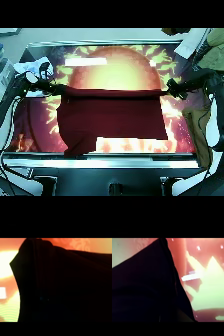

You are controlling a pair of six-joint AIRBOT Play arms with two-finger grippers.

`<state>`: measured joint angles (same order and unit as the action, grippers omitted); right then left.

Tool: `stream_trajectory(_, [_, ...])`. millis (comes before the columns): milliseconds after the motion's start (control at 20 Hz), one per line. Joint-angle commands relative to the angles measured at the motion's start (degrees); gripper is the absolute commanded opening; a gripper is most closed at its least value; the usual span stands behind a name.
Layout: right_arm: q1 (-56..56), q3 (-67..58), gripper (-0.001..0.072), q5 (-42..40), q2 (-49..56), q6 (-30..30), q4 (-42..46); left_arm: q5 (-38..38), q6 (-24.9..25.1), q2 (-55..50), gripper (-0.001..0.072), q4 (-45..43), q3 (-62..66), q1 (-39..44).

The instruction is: Fold the clothes and pants, and hang the long-sleeved shirts on hangers.

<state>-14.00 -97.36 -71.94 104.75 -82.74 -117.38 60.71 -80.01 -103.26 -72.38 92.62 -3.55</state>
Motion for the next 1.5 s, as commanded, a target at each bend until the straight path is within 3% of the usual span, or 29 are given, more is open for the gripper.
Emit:
stream_trajectory(0, [0.0,0.2,0.0032,-6.1,0.1,0.0,2.0,11.6,0.7,-0.1,0.0016,0.1,0.1,-0.3])
stream_trajectory(450, [1.1,0.3,0.0033,-11.2,2.7,-0.2,3.1,15.8,0.5,-0.5,0.0017,0.1,0.0,-0.3])
stream_trajectory(750, [6.8,0.4,0.0035,-11.4,3.4,-0.3,14.2,15.8,0.5,-0.9,0.0024,0.2,0.0,-0.3])
stream_trajectory(800, [7.4,0.4,0.0063,-11.4,3.4,0.0,15.0,15.7,0.1,-0.9,0.0090,0.2,0.0,-0.3])
stream_trajectory(950, [7.3,0.3,0.0385,-13.7,3.0,-0.8,14.3,15.9,-3.4,-0.3,0.0566,0.2,0.1,-0.9])
stream_trajectory(1000, [6.8,0.3,0.0418,-14.9,1.9,-3.2,14.3,16.9,-3.5,0.4,0.0570,0.1,0.1,-1.7])
stream_trajectory(1200, [-2.3,1.3,0.0418,-14.0,-6.7,-7.8,8.2,22.2,-4.4,7.8,0.0570,1.0,-2.1,-8.3])
stream_trajectory(1450, [-13.7,20.7,0.0418,-8.9,-20.6,-13.7,-1.4,18.4,-4.4,26.7,0.0570,10.4,-28.6,-20.0])
